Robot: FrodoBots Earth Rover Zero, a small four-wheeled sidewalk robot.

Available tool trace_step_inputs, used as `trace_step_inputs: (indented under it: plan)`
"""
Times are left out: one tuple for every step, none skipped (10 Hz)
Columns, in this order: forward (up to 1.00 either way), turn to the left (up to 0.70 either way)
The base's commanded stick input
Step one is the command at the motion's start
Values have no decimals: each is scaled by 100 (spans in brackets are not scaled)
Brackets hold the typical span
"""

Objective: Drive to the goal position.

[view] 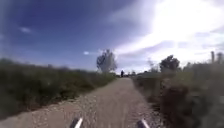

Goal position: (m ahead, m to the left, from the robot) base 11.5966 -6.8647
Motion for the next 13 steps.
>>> trace_step_inputs:
  plan:
    - [100, -2]
    - [100, 0]
    - [100, 0]
    - [100, 0]
    - [100, 0]
    - [100, 0]
    - [100, 0]
    - [100, -1]
    - [100, -7]
    - [100, -20]
    - [100, -14]
    - [100, 0]
    - [100, 0]
